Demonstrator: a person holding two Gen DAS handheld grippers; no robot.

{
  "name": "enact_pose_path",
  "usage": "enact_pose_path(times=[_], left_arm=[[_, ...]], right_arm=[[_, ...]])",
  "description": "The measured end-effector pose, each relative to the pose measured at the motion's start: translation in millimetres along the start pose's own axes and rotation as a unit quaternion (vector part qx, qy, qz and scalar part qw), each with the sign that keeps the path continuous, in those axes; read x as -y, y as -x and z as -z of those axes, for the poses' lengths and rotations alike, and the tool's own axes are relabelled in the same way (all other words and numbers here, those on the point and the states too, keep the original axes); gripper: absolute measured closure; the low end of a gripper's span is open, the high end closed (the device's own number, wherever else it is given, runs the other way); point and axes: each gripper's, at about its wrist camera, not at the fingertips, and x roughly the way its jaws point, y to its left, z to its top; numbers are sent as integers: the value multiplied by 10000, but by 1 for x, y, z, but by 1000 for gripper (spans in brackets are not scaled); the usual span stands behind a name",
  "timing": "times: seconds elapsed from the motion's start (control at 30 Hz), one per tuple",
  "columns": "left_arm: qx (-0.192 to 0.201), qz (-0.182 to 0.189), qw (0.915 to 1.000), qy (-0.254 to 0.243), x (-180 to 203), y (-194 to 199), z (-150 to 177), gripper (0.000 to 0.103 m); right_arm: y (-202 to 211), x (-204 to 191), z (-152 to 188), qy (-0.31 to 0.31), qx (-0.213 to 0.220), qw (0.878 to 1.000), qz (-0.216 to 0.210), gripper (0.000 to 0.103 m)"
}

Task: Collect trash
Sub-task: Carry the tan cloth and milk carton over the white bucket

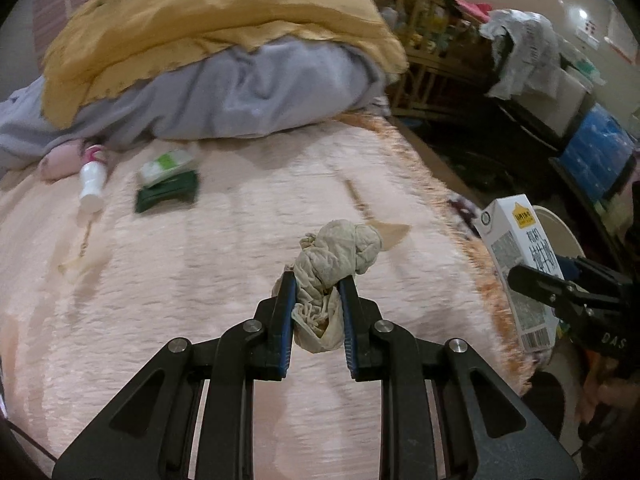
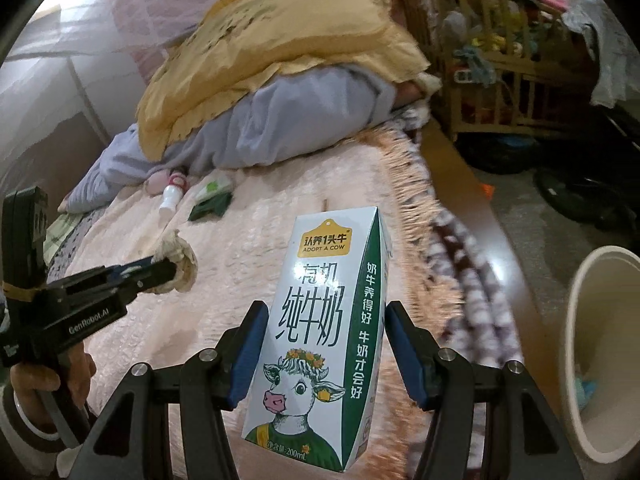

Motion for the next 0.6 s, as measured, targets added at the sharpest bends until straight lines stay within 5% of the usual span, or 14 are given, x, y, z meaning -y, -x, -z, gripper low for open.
enact_pose_path(times=[0.6], left_arm=[[-207, 989, 9913, -850, 142, -30, -22, 85]], right_arm=[[73, 121, 20, -927, 439, 9917, 779, 45]])
